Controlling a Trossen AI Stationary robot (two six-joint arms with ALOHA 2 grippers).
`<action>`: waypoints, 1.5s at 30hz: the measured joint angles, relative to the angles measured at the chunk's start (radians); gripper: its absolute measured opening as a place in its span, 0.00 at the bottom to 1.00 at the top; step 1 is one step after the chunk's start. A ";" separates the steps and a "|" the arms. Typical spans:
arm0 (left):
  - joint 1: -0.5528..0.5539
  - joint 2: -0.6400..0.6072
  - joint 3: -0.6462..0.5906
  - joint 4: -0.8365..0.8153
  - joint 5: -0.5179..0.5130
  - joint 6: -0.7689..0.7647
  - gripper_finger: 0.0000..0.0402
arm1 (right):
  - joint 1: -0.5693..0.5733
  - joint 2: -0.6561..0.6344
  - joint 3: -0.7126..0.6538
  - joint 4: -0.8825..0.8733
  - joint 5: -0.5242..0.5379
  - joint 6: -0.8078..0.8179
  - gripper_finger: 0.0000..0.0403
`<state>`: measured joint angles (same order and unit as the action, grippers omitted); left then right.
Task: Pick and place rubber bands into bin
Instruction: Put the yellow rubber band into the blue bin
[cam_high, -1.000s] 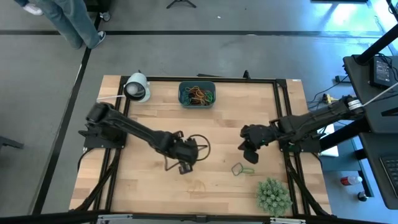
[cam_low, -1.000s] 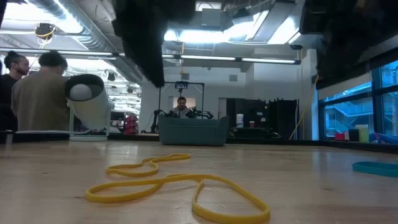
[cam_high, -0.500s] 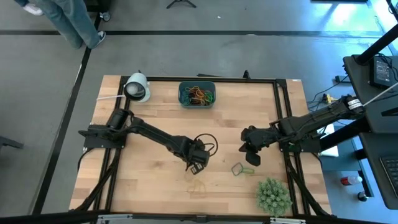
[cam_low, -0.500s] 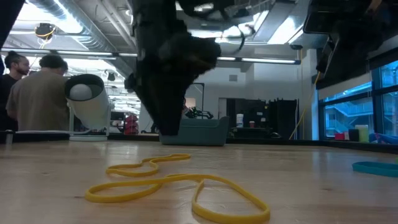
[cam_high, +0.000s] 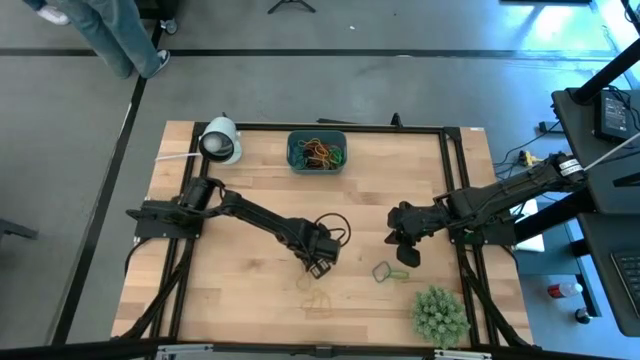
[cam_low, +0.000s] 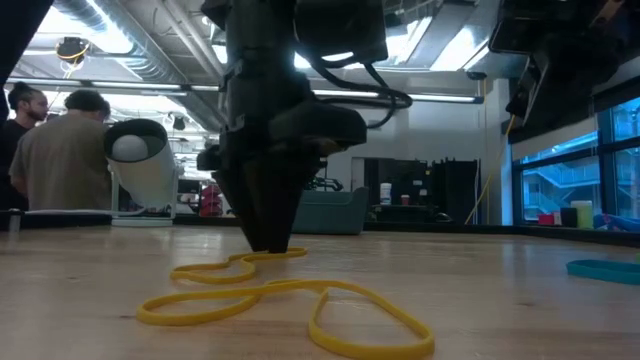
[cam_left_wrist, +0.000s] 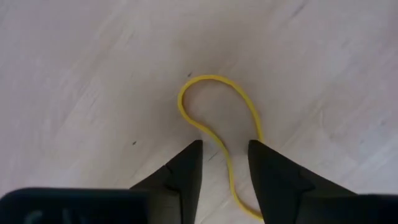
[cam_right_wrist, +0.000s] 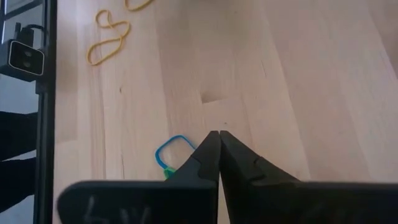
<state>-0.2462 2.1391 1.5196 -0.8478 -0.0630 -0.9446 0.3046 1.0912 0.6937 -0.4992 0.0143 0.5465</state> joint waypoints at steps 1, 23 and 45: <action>0.000 0.002 0.000 -0.001 0.000 -0.016 0.30 | 0.000 0.000 0.000 0.000 0.000 -0.004 0.02; 0.161 0.018 0.539 -0.695 -0.224 0.310 0.01 | -0.002 0.001 0.001 0.010 0.271 -0.054 0.02; 0.741 0.109 0.645 -0.308 -0.058 1.102 0.00 | -0.125 0.014 0.001 0.007 0.396 0.106 0.02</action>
<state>0.4944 2.2480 2.1650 -1.1553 -0.1209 0.1571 0.1794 1.1049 0.6949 -0.4925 0.4108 0.6520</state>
